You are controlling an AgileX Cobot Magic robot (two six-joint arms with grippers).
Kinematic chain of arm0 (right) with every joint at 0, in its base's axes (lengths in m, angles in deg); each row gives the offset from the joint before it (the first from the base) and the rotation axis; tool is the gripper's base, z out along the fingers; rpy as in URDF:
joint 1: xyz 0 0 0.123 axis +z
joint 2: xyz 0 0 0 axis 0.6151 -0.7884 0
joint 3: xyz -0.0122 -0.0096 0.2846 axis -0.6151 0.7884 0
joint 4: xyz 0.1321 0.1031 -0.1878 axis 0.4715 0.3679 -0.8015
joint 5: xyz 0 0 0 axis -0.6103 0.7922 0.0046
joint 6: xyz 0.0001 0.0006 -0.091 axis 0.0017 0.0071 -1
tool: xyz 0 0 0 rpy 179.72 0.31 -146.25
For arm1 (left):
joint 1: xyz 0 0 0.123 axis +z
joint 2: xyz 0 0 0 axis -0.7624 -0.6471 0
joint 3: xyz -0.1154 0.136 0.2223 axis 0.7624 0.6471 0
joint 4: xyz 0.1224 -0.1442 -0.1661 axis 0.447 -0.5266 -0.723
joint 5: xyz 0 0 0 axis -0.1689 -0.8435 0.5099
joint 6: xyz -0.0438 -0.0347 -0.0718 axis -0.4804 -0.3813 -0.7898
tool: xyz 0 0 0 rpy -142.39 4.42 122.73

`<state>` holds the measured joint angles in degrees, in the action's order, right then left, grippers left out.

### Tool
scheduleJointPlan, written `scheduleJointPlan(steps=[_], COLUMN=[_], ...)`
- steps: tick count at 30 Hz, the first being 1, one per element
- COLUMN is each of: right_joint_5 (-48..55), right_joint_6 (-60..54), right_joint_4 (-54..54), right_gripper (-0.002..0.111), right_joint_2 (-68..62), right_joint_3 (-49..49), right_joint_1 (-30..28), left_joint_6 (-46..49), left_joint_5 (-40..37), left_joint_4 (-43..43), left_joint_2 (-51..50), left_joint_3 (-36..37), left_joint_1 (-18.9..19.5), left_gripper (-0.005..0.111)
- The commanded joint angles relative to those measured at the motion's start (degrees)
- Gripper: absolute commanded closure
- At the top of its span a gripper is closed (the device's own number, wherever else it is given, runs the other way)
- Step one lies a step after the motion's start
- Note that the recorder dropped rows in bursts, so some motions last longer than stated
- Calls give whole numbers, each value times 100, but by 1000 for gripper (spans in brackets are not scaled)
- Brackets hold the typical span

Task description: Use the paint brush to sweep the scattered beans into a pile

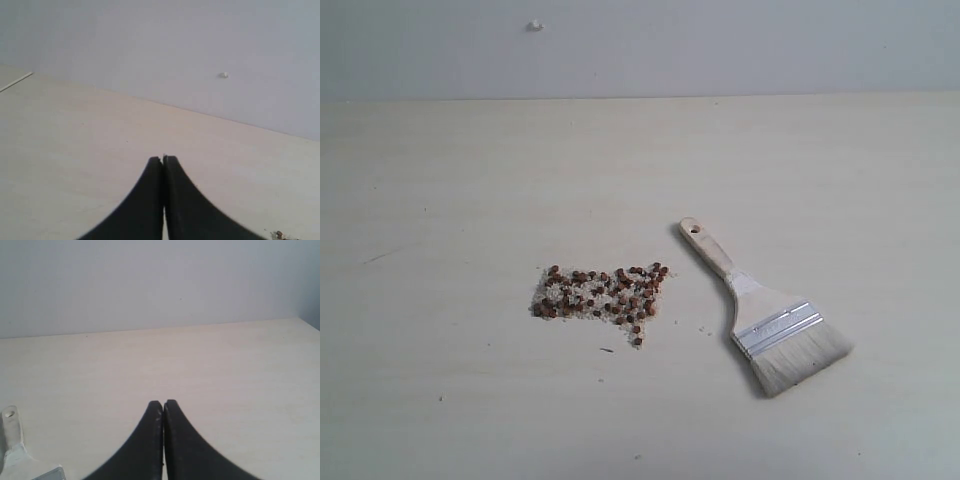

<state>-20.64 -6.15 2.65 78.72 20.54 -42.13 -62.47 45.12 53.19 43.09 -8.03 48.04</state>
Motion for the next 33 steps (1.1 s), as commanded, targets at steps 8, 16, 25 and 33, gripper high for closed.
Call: scheduleJointPlan(steps=[8, 16, 25, 33], right_joint_5=[9, 9, 9, 81], right_joint_6=[-59, -59, -59, -59], right_joint_4=[-6, -43, -17, -17], right_gripper=[108, 108, 108, 108], right_joint_2=[37, 37, 37, 37], right_joint_3=[28, 28, 28, 28], right_joint_1=[-27, -27, -27, -27], left_joint_6=[11, 11, 11, 11], left_joint_5=[4, 4, 4, 4], left_joint_4=[-23, -23, -23, -23], left_joint_2=[38, 38, 38, 38], left_joint_3=[20, 20, 20, 20], left_joint_1=[-38, -38, -38, -38], left_gripper=[107, 107, 107, 107])
